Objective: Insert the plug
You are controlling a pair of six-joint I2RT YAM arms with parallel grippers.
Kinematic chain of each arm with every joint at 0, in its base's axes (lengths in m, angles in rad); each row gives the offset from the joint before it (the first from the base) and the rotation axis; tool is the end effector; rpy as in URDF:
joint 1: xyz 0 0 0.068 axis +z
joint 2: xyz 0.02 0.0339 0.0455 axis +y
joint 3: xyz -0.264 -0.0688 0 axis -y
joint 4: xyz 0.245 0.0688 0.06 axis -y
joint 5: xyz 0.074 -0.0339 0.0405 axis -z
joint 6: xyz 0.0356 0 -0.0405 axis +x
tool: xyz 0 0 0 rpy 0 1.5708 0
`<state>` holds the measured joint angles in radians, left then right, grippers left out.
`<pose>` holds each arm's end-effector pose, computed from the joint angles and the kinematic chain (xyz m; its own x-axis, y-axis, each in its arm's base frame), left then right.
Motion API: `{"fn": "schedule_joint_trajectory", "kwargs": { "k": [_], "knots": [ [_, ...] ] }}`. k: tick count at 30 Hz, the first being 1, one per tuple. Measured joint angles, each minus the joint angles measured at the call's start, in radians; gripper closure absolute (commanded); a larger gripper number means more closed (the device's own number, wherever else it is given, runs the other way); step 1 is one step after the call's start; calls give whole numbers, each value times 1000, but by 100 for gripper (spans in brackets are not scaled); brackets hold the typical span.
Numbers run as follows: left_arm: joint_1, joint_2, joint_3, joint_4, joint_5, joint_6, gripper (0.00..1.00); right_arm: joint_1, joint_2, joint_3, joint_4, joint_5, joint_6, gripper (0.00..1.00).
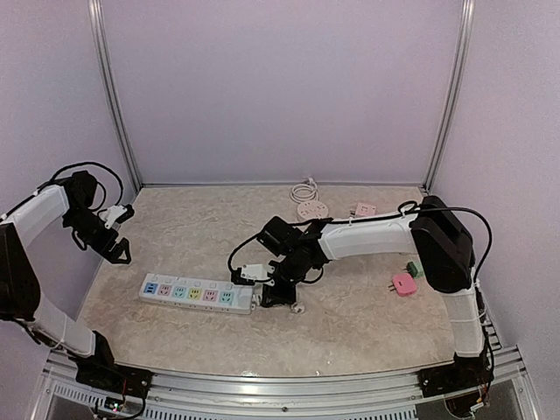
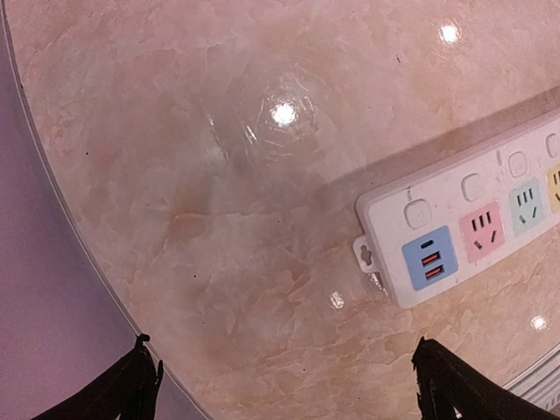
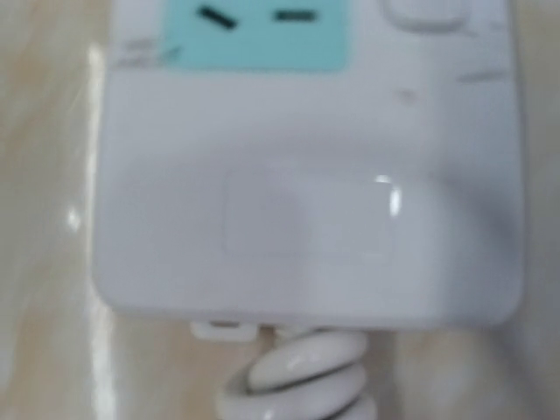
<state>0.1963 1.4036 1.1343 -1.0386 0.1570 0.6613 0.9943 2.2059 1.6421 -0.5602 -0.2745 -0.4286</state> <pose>0.2527 0.0446 0.2611 -0.8413 0.4512 -0.2978 0.4611 0.8864 0.0404 0.2440 0.3930 0.1482 -0.0852 -0.8649 -0.4946 -0.9964 0.0737 0.0428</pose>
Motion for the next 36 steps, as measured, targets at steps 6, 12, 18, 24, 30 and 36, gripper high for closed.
{"fn": "schedule_joint_trajectory", "kwargs": {
  "k": [6, 12, 18, 24, 30, 36],
  "knots": [
    [0, 4, 0, 2, -1, -10, 1, 0, -187, -257, -42, 31, -133, 100],
    [0, 4, -2, 18, -4, -11, 1, -7, -352, -467, -78, 94, -262, 99],
    [0, 2, -12, 26, -5, -11, 1, -69, -367, -488, -78, 99, -308, 67],
    [0, -16, -31, 29, -7, -9, 1, -88, -382, -497, -87, 146, -272, 40],
    [-2, -33, -34, 35, -6, -6, 1, -114, -589, -518, -10, 126, -111, 0],
    [-2, -34, -34, 48, -4, -7, 1, -316, -747, -459, 143, 211, 300, 5]
  ]
}}
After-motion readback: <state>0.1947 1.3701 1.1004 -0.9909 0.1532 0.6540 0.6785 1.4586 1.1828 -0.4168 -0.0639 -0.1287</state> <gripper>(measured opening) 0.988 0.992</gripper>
